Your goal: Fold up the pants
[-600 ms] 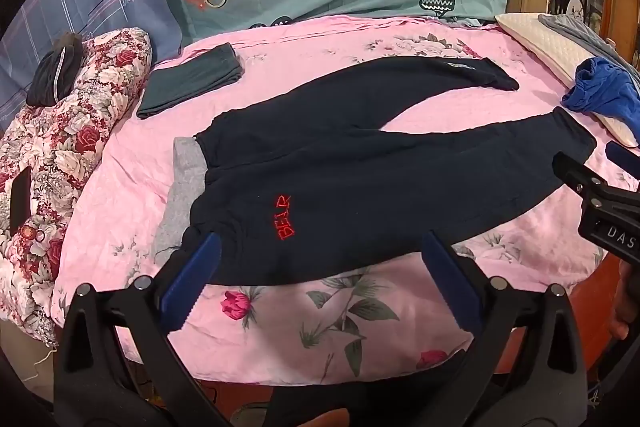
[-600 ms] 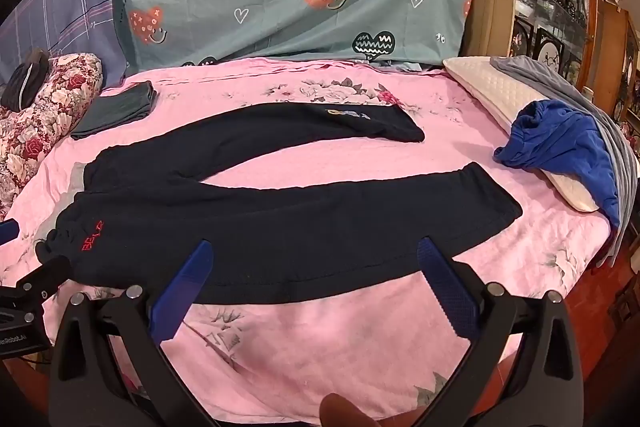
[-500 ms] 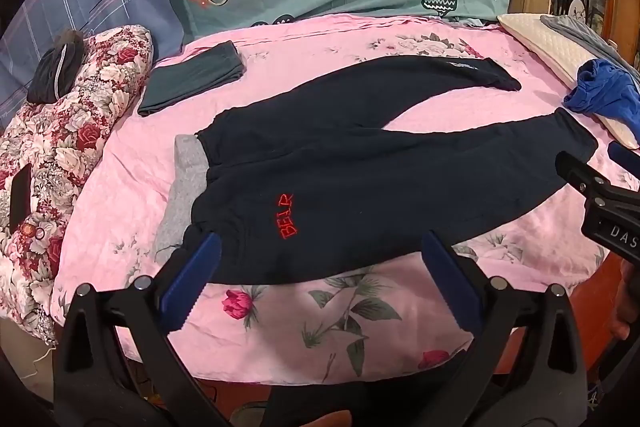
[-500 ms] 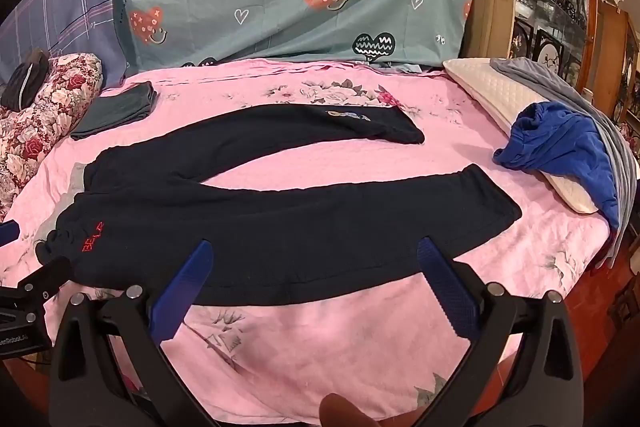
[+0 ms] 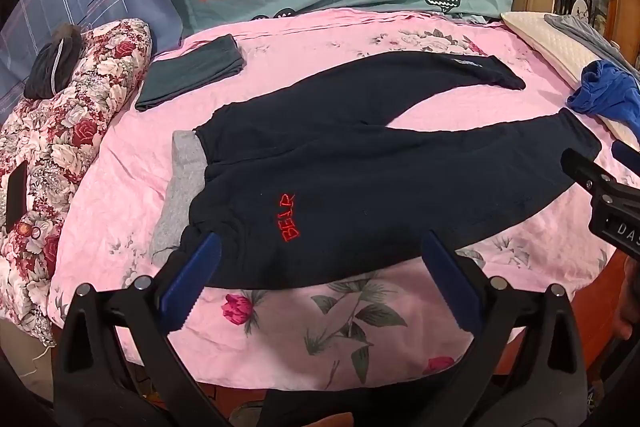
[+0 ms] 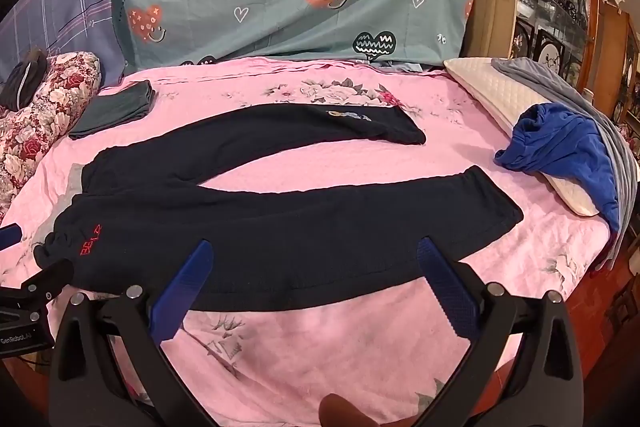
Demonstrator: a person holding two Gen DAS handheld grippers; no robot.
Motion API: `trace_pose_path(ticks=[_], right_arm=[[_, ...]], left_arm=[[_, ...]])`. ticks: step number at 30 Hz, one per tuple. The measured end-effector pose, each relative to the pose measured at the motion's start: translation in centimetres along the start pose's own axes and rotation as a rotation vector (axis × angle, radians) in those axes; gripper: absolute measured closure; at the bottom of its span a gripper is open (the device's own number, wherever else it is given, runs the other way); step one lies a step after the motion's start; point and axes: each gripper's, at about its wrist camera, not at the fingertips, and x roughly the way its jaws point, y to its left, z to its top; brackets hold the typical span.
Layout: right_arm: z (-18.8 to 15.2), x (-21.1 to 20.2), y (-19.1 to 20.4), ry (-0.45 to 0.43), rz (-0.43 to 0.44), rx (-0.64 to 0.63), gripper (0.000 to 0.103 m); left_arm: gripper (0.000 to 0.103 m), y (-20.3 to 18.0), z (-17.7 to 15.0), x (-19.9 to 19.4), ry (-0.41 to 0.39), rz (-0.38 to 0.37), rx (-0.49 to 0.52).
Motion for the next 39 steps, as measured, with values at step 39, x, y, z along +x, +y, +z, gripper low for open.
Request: trace_pose_path(ticks=[39], right_arm=[[0.4,1.0,0.6,0.014,0.002,-0.026,0.001]], left_arm=[[0.002,0.6,0.5,1.1,0.033,-0.006,-0.015]])
